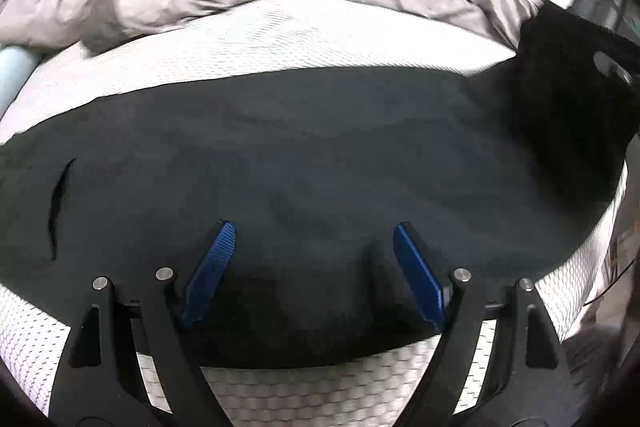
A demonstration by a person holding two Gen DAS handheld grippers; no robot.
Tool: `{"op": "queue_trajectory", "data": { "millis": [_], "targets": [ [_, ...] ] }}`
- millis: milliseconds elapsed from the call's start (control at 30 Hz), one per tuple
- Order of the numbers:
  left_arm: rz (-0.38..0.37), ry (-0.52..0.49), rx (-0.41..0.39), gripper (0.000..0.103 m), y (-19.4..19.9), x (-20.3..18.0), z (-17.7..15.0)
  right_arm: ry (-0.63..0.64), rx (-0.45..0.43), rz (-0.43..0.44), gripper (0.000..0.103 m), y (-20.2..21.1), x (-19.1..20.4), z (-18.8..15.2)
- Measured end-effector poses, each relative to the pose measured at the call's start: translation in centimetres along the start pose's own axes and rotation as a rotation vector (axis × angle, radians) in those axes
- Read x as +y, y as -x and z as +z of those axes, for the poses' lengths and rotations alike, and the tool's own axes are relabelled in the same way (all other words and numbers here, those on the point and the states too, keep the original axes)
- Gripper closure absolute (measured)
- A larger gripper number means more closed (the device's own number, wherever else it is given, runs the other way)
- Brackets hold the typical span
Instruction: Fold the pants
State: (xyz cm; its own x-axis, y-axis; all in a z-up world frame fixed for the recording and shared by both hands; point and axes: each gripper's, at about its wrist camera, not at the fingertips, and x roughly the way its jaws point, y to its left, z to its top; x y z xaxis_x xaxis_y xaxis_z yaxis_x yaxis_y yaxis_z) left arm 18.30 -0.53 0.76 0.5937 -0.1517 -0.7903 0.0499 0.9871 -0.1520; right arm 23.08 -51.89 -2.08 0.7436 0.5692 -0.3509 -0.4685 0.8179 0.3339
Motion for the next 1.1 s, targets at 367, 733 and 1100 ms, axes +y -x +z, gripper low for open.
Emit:
{"op": "queue_trajectory", "data": {
  "millis": [367,733,1100],
  "targets": [
    [-0.114,0.197,-0.053,0.035,1.4,5.4,1.2,0.279,0.297,0.292,0.032,-5.3,9.4,-2.7],
    [-0.38,0.126,0.127,0.048,-4.3,0.6,2.2,0.269,0.442,-0.188,0.02,-10.4,-1.1,-6.7],
    [-0.598,0.441,0.215,0.084,-9.6,3.2,3.5,0.266,0.435,-0.145,0.02,-10.1,-0.4,-7.4]
  ]
}}
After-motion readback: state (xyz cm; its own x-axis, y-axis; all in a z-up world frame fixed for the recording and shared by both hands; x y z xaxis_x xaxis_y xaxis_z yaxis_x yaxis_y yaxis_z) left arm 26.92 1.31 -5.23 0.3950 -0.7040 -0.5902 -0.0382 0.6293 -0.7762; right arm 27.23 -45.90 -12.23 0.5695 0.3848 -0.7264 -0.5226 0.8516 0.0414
